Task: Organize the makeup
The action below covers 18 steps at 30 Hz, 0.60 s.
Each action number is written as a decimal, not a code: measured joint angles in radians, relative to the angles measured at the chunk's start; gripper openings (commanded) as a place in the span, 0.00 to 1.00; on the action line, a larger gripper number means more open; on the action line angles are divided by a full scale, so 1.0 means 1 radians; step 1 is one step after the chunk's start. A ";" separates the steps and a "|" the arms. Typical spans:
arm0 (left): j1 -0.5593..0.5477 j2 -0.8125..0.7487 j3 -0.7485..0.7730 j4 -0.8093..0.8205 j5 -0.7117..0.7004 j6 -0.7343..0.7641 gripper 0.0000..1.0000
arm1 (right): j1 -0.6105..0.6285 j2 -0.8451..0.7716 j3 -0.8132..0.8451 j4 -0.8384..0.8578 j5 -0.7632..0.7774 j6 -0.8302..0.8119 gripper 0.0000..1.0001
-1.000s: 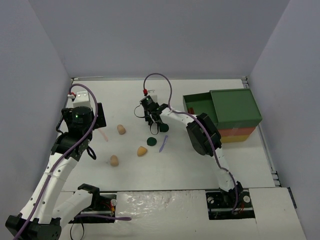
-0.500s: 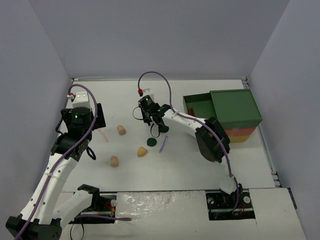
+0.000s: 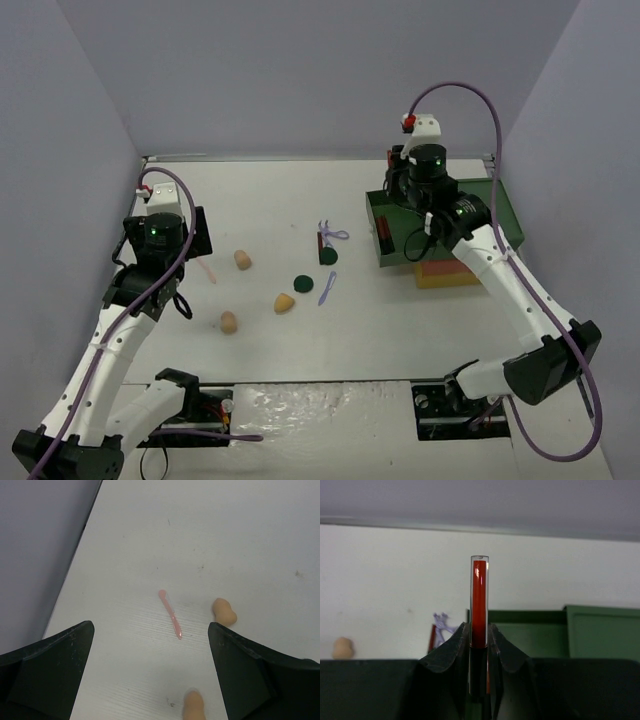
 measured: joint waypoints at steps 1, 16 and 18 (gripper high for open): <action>0.000 0.004 0.000 0.000 0.002 0.000 0.97 | -0.026 -0.009 -0.025 -0.017 -0.006 -0.005 0.03; 0.001 0.026 0.000 -0.001 0.022 0.000 0.97 | -0.021 0.020 -0.025 -0.138 -0.065 -0.033 0.62; 0.001 0.027 0.000 -0.001 0.023 0.000 0.97 | 0.022 0.031 0.011 -0.130 -0.060 -0.033 0.62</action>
